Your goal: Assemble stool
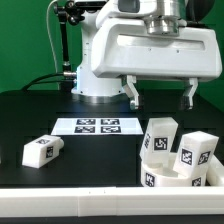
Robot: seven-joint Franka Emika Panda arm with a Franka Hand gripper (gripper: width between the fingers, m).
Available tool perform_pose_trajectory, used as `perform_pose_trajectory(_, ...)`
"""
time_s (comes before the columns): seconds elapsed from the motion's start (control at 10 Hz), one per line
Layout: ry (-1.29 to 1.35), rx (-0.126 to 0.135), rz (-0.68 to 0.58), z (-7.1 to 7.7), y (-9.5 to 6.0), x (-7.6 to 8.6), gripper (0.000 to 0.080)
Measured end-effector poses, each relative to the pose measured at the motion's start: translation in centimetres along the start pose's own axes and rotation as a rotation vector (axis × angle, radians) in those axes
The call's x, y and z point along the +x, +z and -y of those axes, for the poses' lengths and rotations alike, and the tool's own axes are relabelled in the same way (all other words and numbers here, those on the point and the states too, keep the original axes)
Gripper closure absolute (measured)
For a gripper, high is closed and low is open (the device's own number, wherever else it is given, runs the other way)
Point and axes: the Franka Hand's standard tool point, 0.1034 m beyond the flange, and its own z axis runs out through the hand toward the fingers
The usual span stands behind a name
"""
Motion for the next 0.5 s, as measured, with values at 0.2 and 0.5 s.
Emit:
perform_pose_trajectory(0.2,0.0,0.002,0.006,0.06,0.04,-0.07,0.0151)
perform_pose_trajectory(0.5,-0.013,0.025,0.072,0.45,0.32,-0.66,0.0151)
